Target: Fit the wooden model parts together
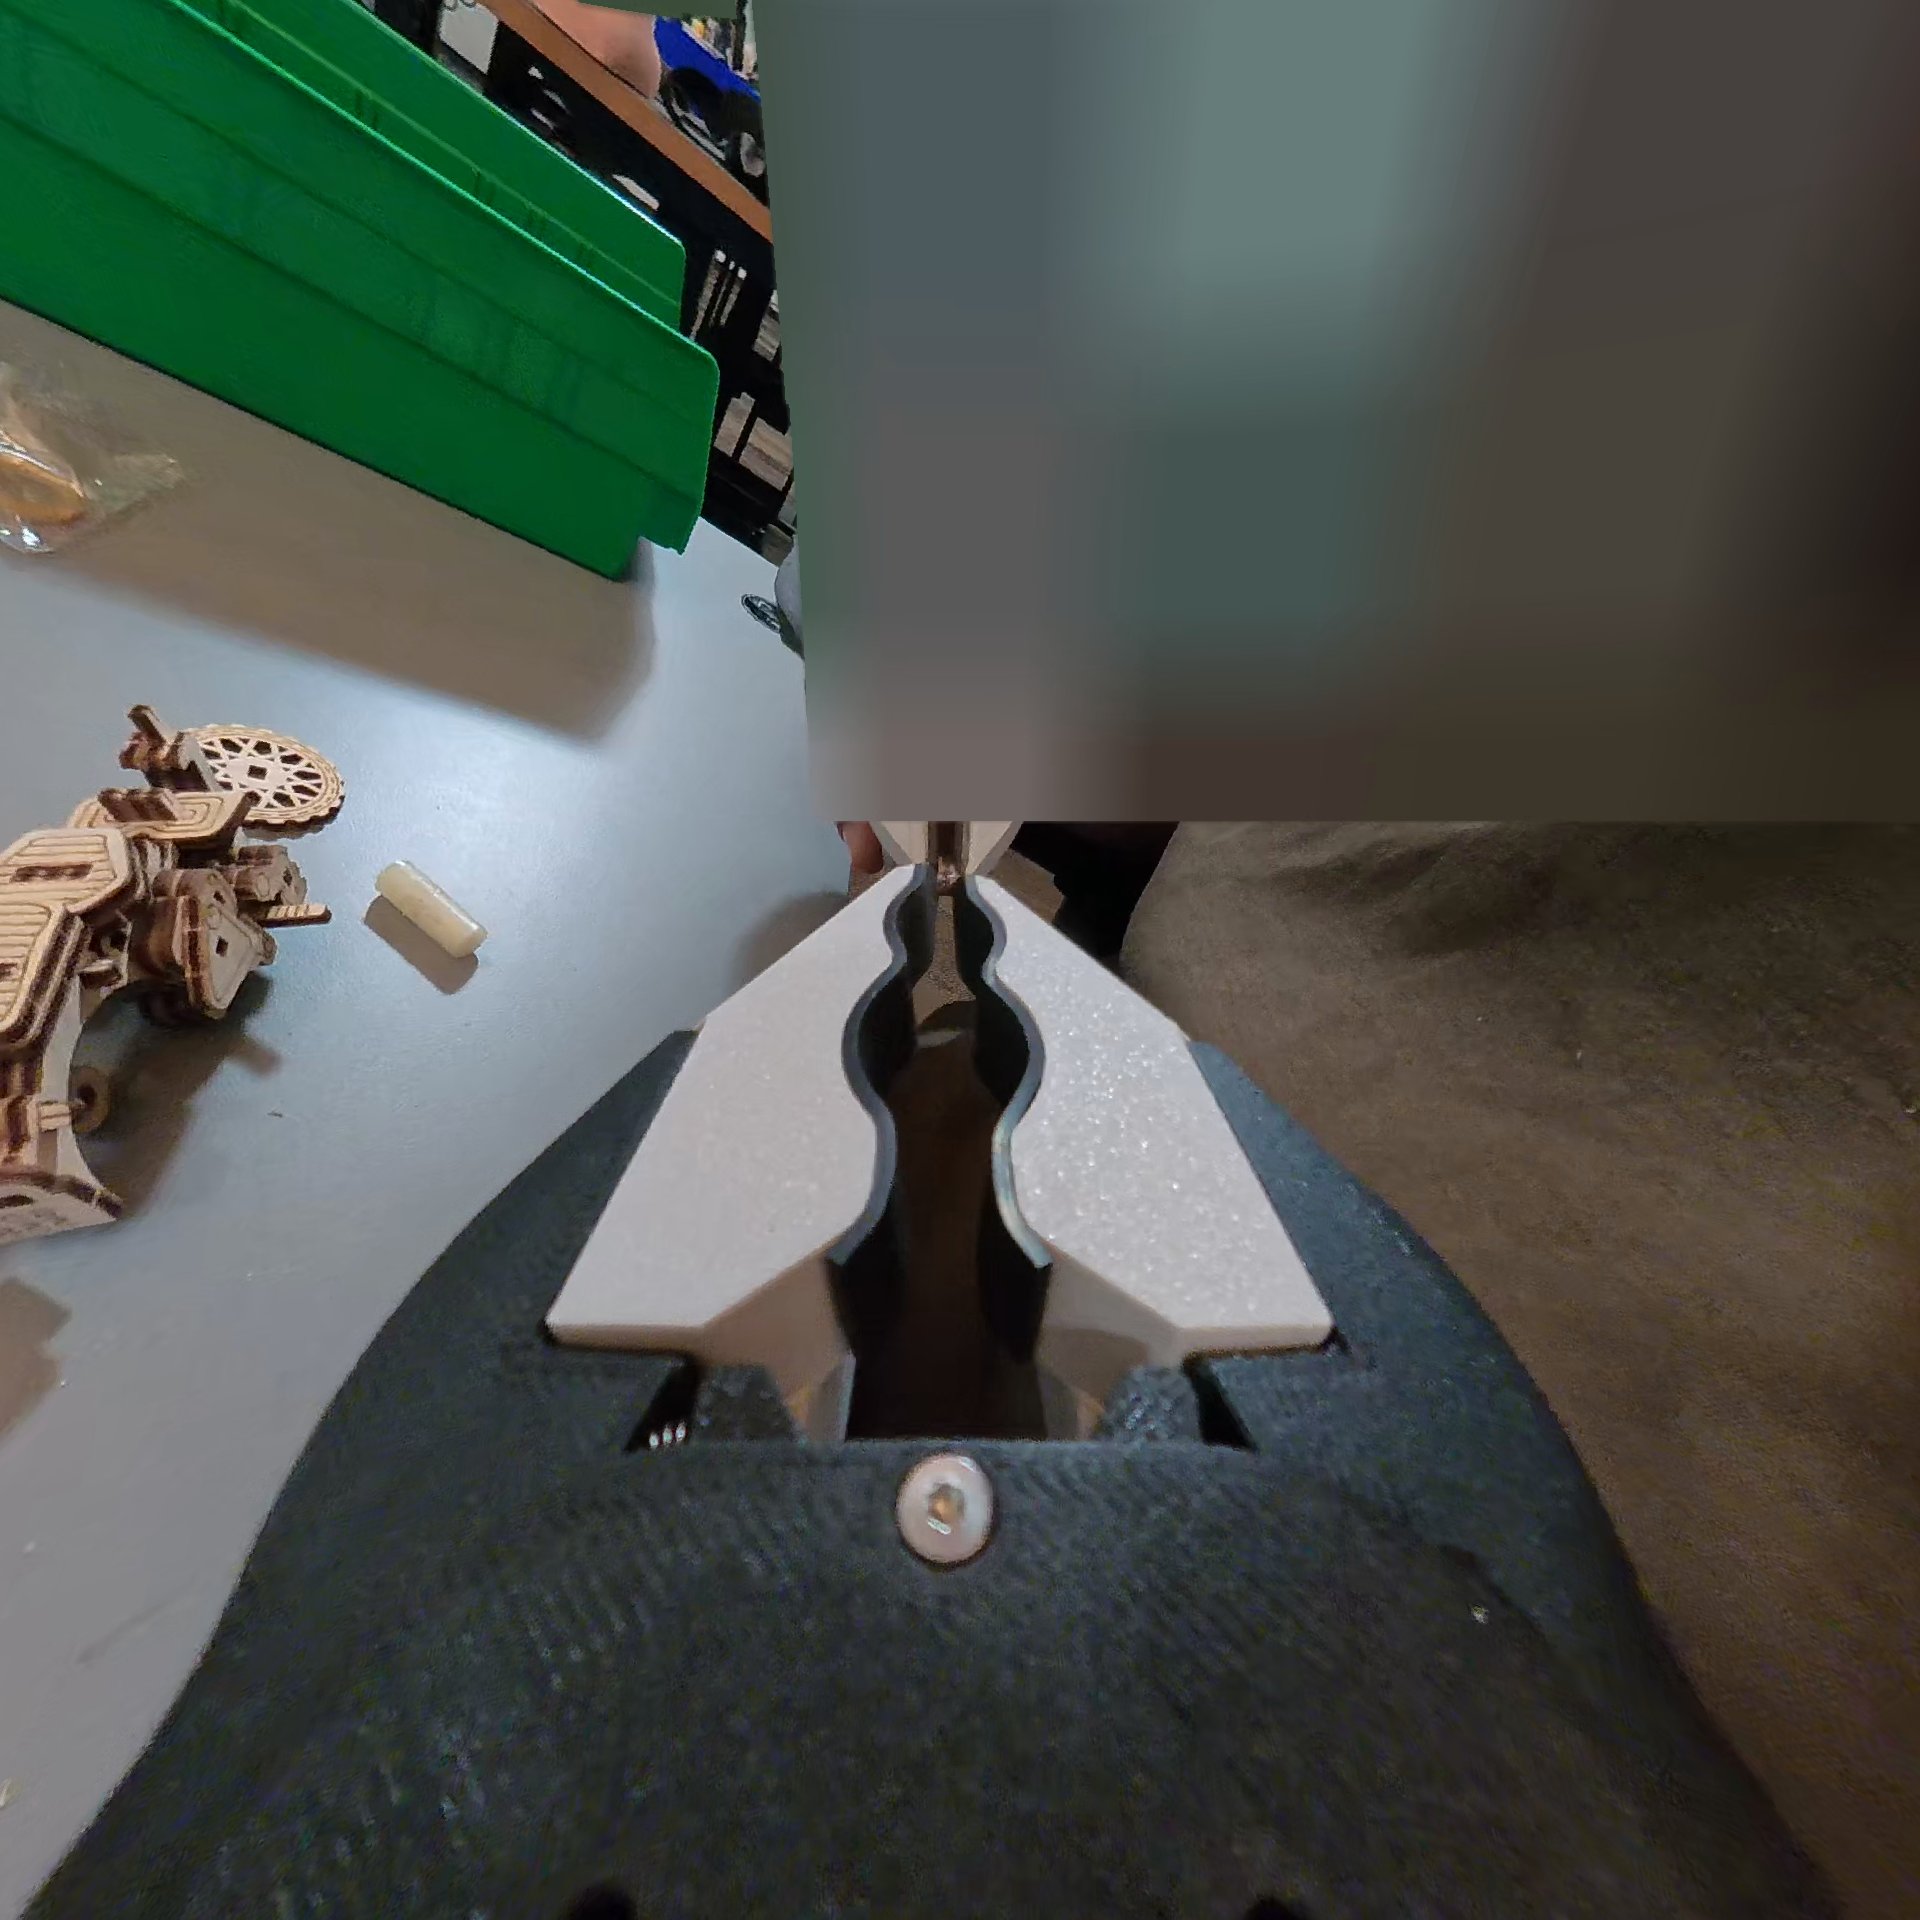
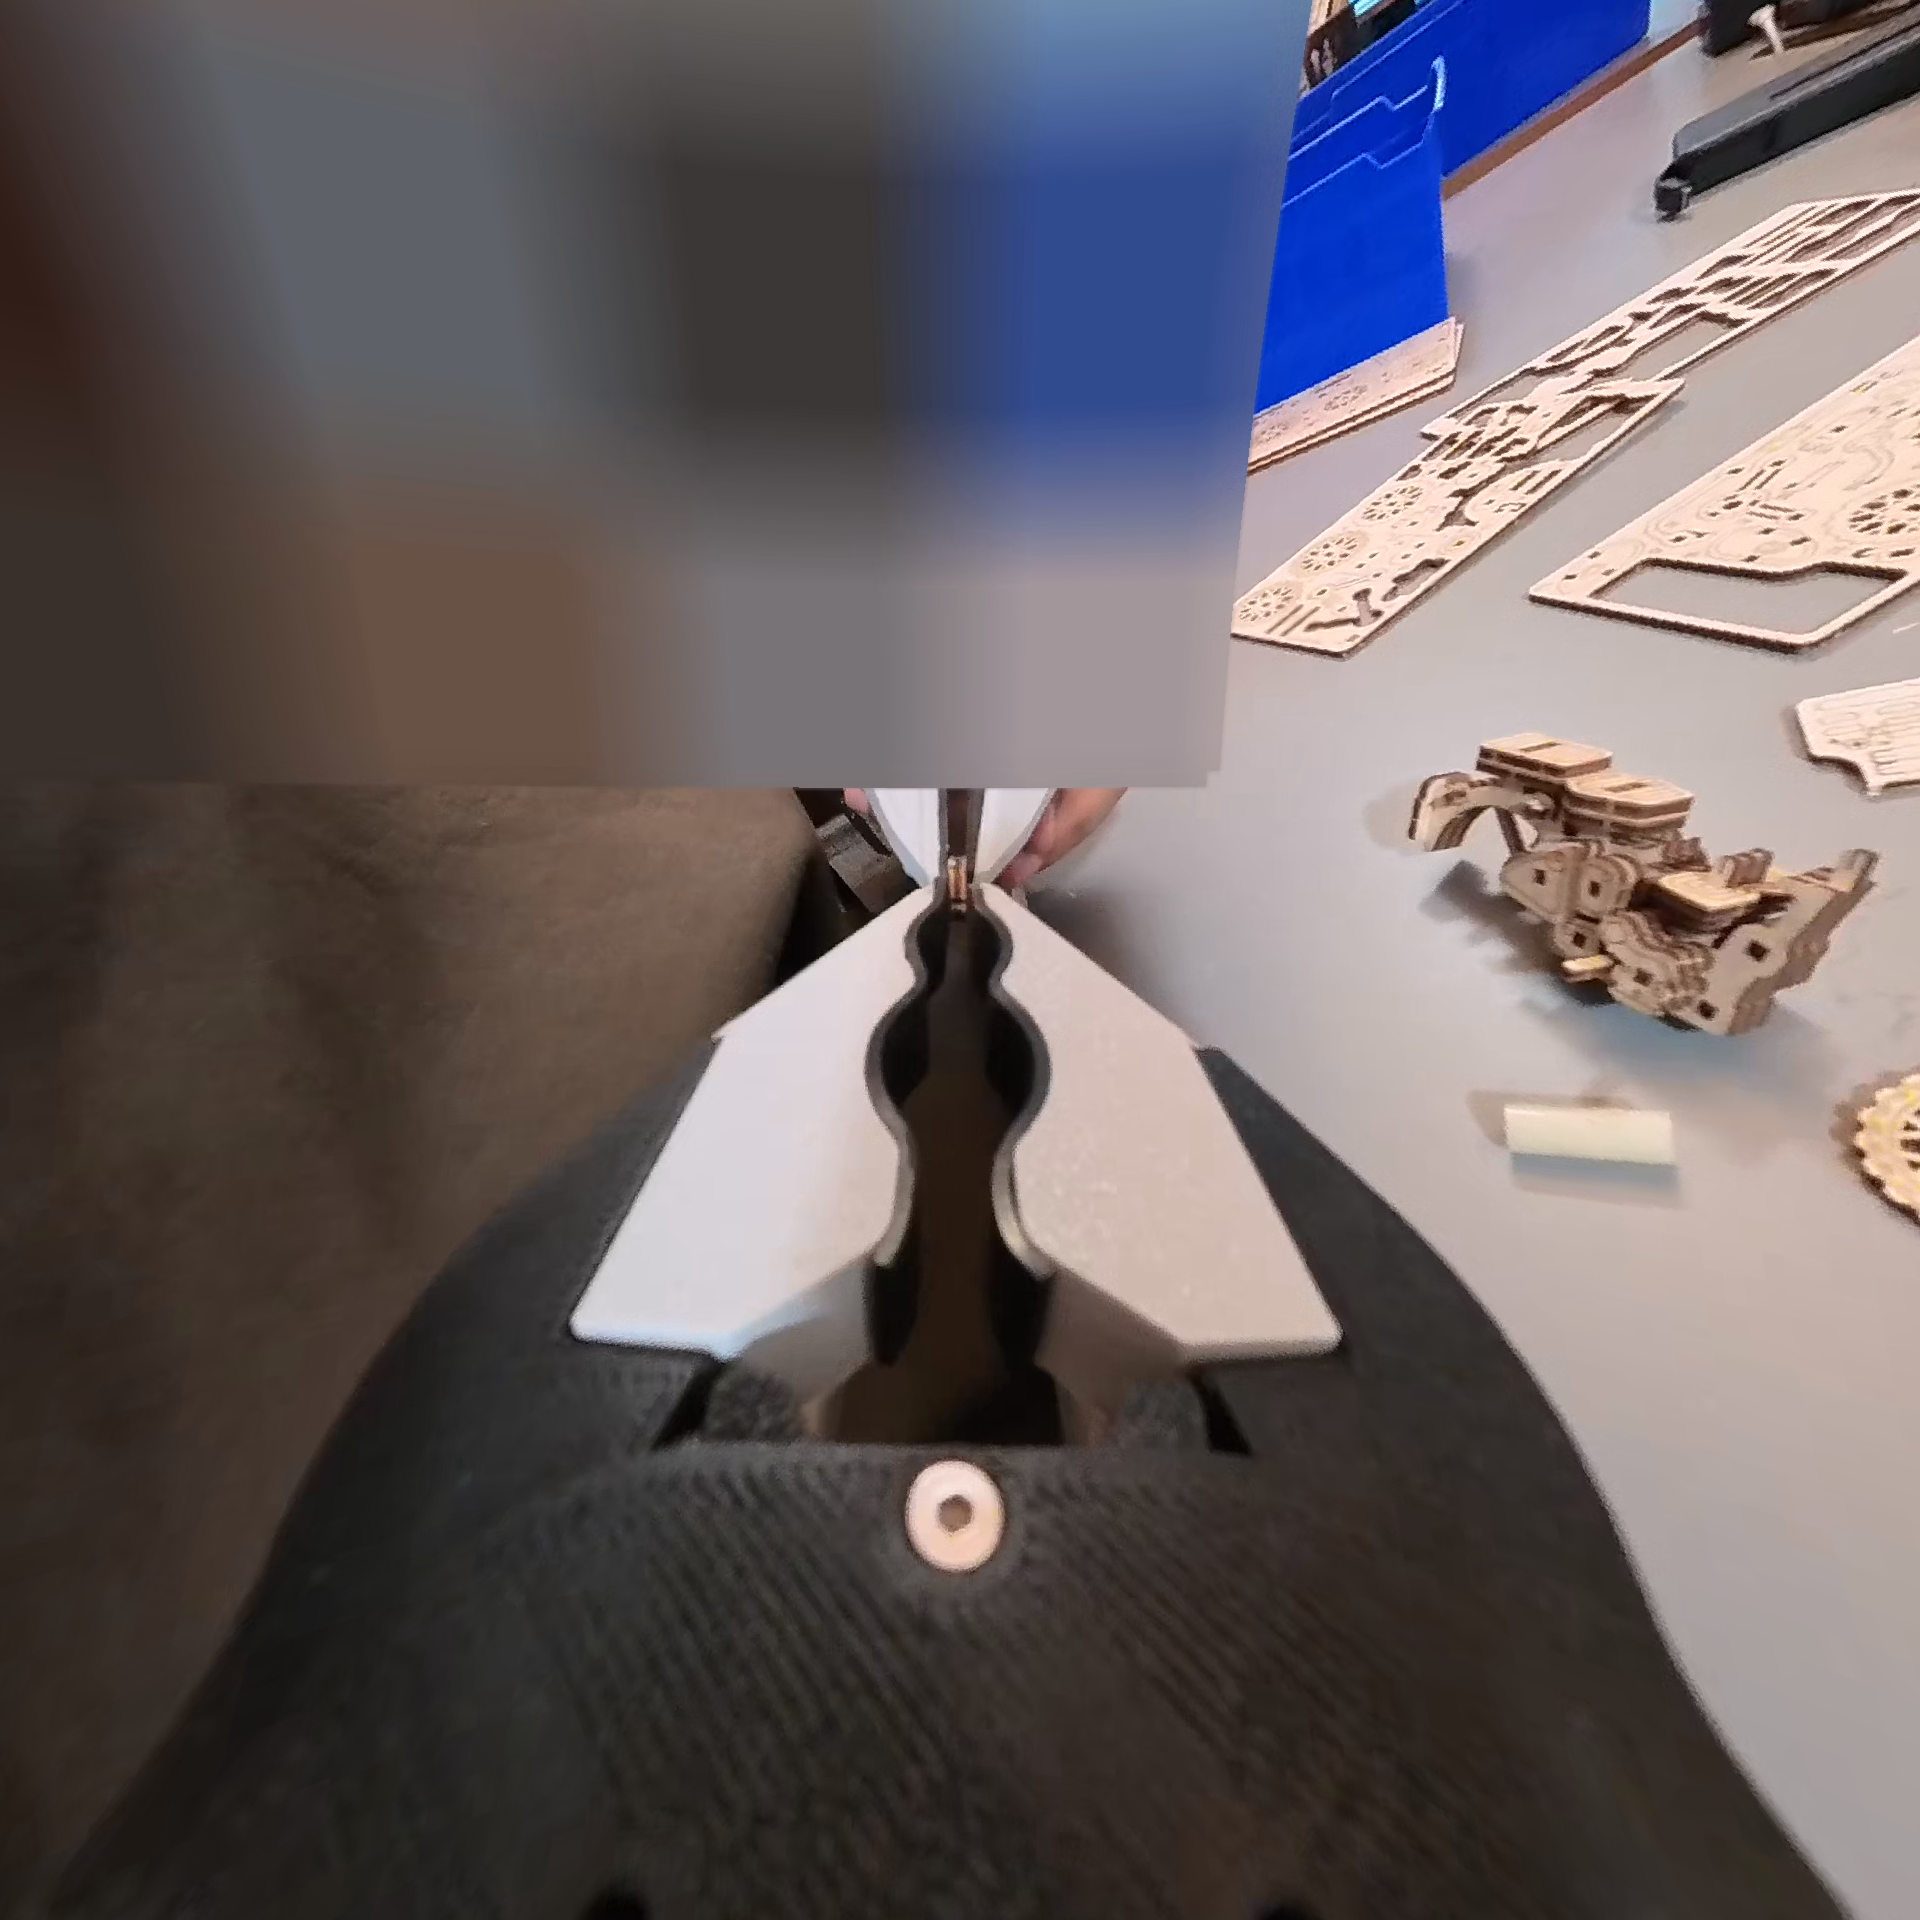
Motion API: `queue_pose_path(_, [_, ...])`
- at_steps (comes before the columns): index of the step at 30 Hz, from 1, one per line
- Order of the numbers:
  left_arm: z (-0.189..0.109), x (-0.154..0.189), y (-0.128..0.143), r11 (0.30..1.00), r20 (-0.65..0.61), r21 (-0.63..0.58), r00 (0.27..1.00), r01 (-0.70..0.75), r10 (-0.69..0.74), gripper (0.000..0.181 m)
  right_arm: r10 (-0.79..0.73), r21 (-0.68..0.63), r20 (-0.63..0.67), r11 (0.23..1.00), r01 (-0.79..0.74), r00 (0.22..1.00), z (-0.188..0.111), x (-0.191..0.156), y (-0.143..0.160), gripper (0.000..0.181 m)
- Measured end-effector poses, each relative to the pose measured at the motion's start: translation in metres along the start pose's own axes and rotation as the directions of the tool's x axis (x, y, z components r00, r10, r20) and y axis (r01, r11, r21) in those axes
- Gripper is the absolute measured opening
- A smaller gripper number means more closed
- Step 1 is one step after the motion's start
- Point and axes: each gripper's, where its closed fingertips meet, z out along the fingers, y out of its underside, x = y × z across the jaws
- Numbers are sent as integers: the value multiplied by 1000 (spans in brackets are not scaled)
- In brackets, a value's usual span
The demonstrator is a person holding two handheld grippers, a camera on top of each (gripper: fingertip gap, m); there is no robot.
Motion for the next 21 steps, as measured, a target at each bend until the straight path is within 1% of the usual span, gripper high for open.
queue_pose_path(5, [0,1,-1,1000,-3,0,1000,5,-5,4,3,8,8,1000,-3,1000,-1,-1,-1,1])
queue_pose_path(8, [0,2,-3,999,-24,11,999,42,-42,4,10,12,16,1000,-10,1000,-1,-2,-2,1])
queue_pose_path(10, [0,7,-2,999,-60,10,997,51,-50,16,16,9,13,1000,-16,1000,-1,-1,-1,1])
queue_pose_path(11, [0,8,-2,999,-67,11,996,52,-52,18,20,9,15,1000,-20,1000,-1,-1,-1,1])
queue_pose_path(17, [-2,6,-4,997,-66,28,995,75,-73,16,43,17,19,999,-43,999,-1,1,-1,1])
queue_pose_path(21, [-2,2,-4,996,-45,33,996,82,-80,5,62,28,38,998,-63,997,-1,-1,-3,1])
